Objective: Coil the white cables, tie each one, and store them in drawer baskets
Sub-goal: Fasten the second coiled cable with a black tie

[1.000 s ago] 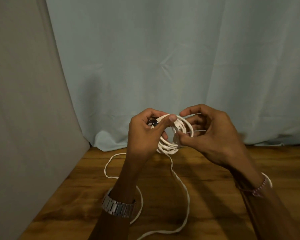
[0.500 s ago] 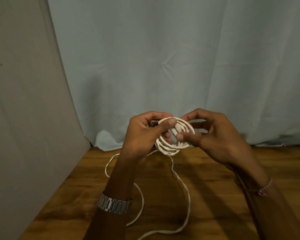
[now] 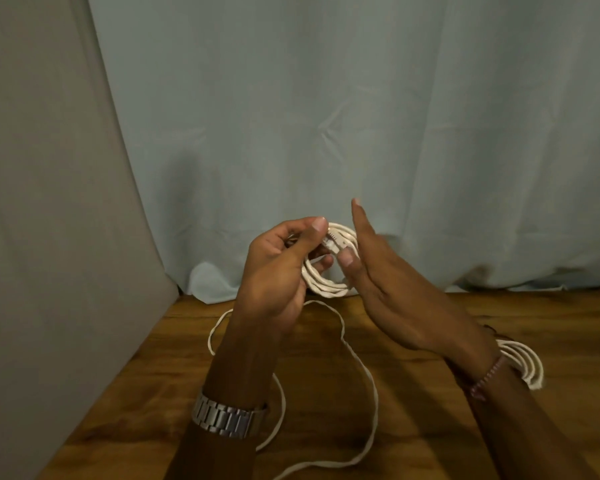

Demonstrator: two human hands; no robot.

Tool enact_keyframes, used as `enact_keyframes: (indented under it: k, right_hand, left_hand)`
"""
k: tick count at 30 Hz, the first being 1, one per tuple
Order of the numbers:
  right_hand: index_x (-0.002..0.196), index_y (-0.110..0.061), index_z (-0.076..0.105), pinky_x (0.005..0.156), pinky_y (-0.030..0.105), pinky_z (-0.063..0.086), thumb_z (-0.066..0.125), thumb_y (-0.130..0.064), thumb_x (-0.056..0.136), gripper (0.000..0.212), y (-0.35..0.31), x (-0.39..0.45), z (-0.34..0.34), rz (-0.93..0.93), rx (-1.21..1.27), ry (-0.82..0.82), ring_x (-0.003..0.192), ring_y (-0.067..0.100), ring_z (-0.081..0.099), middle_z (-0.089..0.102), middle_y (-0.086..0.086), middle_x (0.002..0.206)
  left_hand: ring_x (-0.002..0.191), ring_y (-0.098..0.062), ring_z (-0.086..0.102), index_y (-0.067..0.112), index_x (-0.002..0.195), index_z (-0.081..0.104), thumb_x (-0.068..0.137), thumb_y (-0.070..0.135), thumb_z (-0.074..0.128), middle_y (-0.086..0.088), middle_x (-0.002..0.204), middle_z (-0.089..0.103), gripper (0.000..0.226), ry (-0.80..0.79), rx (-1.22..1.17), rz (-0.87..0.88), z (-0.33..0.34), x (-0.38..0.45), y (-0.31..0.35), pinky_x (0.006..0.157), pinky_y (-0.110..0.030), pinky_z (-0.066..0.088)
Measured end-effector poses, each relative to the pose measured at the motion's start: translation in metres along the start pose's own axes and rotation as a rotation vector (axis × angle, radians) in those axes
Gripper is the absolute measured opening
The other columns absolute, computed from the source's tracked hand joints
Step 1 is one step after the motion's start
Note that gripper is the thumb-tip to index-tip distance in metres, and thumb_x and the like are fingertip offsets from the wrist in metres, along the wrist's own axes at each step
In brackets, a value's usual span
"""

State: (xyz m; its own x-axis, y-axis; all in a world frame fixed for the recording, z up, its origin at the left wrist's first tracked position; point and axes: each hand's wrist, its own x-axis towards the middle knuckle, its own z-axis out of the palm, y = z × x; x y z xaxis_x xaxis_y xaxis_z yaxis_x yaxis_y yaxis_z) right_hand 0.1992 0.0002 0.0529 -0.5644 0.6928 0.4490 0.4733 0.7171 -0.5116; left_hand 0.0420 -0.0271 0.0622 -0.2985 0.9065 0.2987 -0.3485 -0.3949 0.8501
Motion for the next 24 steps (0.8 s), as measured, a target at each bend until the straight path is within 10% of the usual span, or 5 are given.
enact_keyframes:
  k: [4,10,15,24]
  right_hand:
    - [0.154,-0.044,-0.017,0.114,0.036,0.04,0.05,-0.076,0.08,0.105,-0.001,0.0024,0.0047,-0.032,0.028,-0.07,0.141,0.009,0.042,0.025,-0.01,0.165]
    - [0.145,-0.037,0.014,0.081,0.035,0.057,0.057,-0.064,0.088,0.077,-0.0018,0.0018,0.0073,-0.082,-0.01,-0.049,0.094,0.009,0.064,0.05,-0.009,0.131]
    - [0.146,-0.034,0.011,0.06,0.019,0.042,0.052,-0.061,0.093,0.072,-0.0031,-0.0005,0.0061,-0.056,-0.108,-0.043,0.074,0.005,0.057,0.045,-0.015,0.103]
    - [0.148,-0.026,0.012,0.059,0.02,0.04,0.047,-0.062,0.094,0.074,-0.0072,-0.0005,0.0029,-0.069,-0.212,-0.023,0.071,0.007,0.054,0.056,-0.005,0.105]
  left_hand:
    - [0.062,-0.01,0.063,-0.002,0.109,0.068,0.092,0.018,0.067,-0.009,0.084,0.069,0.026,0.052,0.033,-0.027,0.0048,-0.0031,-0.0012,0.056,-0.022,0.054]
    - [0.053,-0.009,0.049,0.001,0.106,0.065,0.095,0.023,0.065,-0.003,0.066,0.05,0.025,0.018,-0.037,-0.085,0.0058,-0.0031,-0.0021,0.042,-0.021,0.043]
    - [0.052,-0.01,0.044,0.001,0.109,0.064,0.093,0.027,0.064,-0.004,0.065,0.046,0.03,-0.02,-0.011,-0.096,0.0039,-0.0018,-0.0017,0.038,-0.019,0.032]
    - [0.051,-0.011,0.044,-0.001,0.115,0.061,0.094,0.028,0.063,-0.005,0.067,0.05,0.037,-0.051,0.001,-0.09,0.0017,-0.0014,0.0025,0.04,-0.02,0.036]
